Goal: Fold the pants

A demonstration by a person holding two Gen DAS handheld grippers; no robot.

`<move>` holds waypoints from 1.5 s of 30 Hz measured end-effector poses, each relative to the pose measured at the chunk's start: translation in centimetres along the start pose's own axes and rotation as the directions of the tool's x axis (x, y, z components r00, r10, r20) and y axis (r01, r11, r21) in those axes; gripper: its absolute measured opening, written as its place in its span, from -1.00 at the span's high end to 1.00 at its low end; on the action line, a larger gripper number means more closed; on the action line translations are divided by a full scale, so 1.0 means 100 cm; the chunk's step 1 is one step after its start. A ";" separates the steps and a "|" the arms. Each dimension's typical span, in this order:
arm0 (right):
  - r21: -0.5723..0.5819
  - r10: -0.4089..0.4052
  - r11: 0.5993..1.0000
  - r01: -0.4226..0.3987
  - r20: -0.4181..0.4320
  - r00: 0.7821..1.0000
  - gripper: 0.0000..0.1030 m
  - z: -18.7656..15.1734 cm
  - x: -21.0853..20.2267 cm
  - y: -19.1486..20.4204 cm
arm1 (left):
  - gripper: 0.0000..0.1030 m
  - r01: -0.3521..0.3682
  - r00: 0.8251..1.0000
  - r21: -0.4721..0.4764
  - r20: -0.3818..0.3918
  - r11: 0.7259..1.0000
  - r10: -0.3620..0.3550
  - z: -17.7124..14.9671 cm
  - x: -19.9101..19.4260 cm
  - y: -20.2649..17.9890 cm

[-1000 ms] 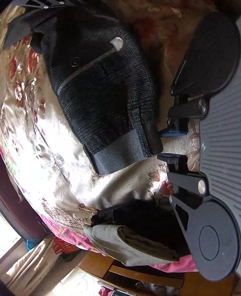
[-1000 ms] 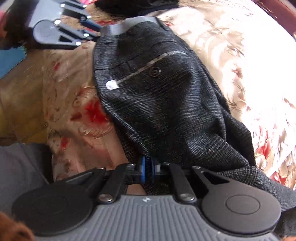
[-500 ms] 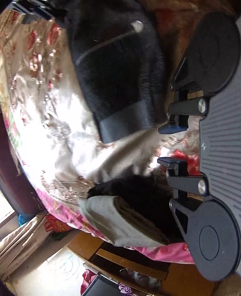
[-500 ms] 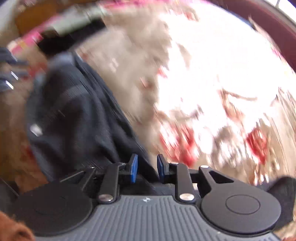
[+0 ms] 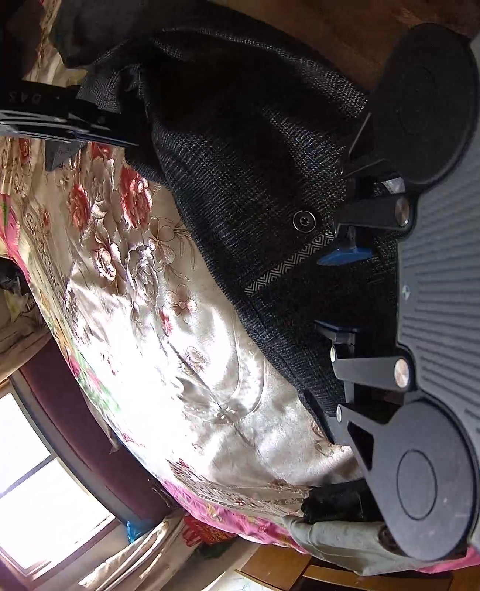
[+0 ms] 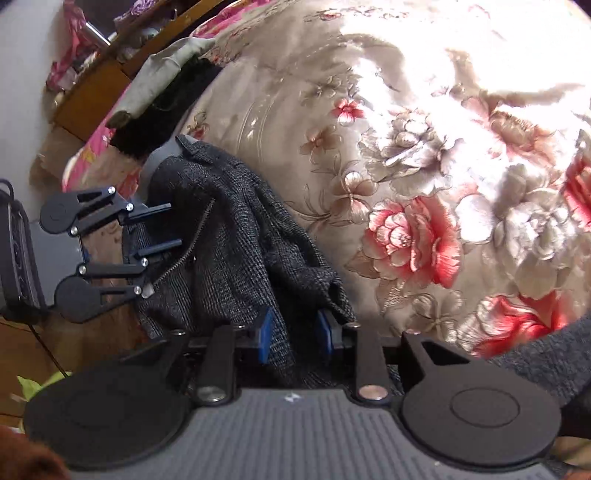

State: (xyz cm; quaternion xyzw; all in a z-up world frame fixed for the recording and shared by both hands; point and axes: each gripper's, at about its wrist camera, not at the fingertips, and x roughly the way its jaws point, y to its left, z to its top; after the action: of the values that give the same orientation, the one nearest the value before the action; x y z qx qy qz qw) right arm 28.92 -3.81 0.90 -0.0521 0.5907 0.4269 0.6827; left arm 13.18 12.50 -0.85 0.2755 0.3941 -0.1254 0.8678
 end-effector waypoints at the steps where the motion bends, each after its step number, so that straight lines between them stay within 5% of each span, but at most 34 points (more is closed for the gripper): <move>1: 0.021 0.040 0.999 -0.040 -0.017 0.999 0.44 0.001 0.007 -0.006 | 0.07 0.006 1.000 -0.018 -0.006 1.000 -0.006 -0.001 0.000 0.002; 4: 0.059 0.079 0.995 -0.077 -0.040 0.996 0.50 0.004 0.018 -0.016 | 0.06 0.014 1.000 -0.043 -0.015 0.999 -0.015 -0.002 0.003 0.005; 7: 0.047 0.076 0.996 -0.078 0.035 0.996 0.47 0.005 -0.013 -0.012 | 0.05 0.014 1.000 -0.042 -0.006 0.999 -0.014 -0.002 0.001 0.006; 12: 0.068 0.021 0.997 -0.026 0.070 0.997 0.44 0.010 -0.020 -0.028 | 0.04 0.016 1.000 -0.073 -0.018 0.997 -0.017 -0.002 0.003 0.008; 14: 0.118 0.106 0.987 -0.104 -0.012 0.994 0.44 0.010 -0.002 -0.034 | 0.04 0.013 1.000 -0.068 -0.022 0.998 -0.015 -0.001 0.004 0.007; 17: 0.139 0.161 0.978 -0.158 -0.011 0.987 0.44 0.006 0.013 -0.035 | 0.03 0.016 1.000 -0.072 -0.021 0.997 -0.017 -0.002 0.004 0.008; 20: 0.214 0.292 0.936 -0.278 -0.035 0.956 0.38 0.012 0.026 -0.042 | 0.03 0.017 0.999 -0.072 -0.027 0.997 -0.019 -0.002 0.007 0.007; 23: 0.266 0.294 0.918 -0.296 0.048 0.955 0.37 0.015 0.029 -0.051 | 0.03 0.017 1.000 -0.064 -0.023 0.998 -0.019 -0.003 0.007 0.006; 25: 0.393 0.301 0.857 -0.334 0.144 0.943 0.76 0.012 0.035 -0.068 | 0.01 0.016 1.000 -0.075 -0.022 0.997 -0.017 -0.004 0.008 0.007; 29: 0.572 0.290 0.651 -0.499 0.420 0.860 0.81 -0.015 0.025 -0.107 | -0.01 0.003 1.000 -0.094 -0.025 0.996 -0.005 -0.009 0.010 0.005; 30: 0.597 0.281 0.624 -0.504 0.431 0.857 0.81 -0.020 0.029 -0.113 | -0.01 0.002 1.000 -0.094 -0.021 0.996 -0.004 -0.011 0.010 0.003; 31: 0.612 0.258 0.631 -0.477 0.413 0.873 0.80 -0.021 0.034 -0.114 | -0.01 -0.002 1.000 -0.090 -0.015 0.996 0.001 -0.013 0.011 0.002; 35: 0.519 0.196 0.780 -0.351 0.330 0.923 0.69 -0.007 0.020 -0.095 | -0.03 -0.015 0.999 -0.018 -0.031 1.000 0.015 -0.007 0.011 -0.003; 39: 0.477 0.083 0.844 -0.244 0.332 0.940 0.61 -0.017 -0.034 -0.093 | -0.03 -0.029 0.999 -0.023 -0.017 0.999 0.028 0.020 0.002 0.000; 42: 0.519 -0.101 0.849 -0.098 0.342 0.934 0.55 -0.040 -0.086 -0.119 | -0.03 0.010 0.999 -0.094 0.051 0.996 -0.006 0.054 -0.007 -0.005; 45: 0.606 -0.311 0.792 0.072 0.300 0.902 0.40 -0.052 -0.122 -0.157 | -0.06 0.103 0.988 -0.107 0.122 0.989 -0.090 0.087 -0.008 -0.028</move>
State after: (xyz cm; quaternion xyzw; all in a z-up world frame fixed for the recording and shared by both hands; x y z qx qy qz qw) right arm 35.82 -23.04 2.93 0.1826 0.5382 0.1547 0.8081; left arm 16.77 5.16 3.37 0.1985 0.3619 -0.1607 0.8965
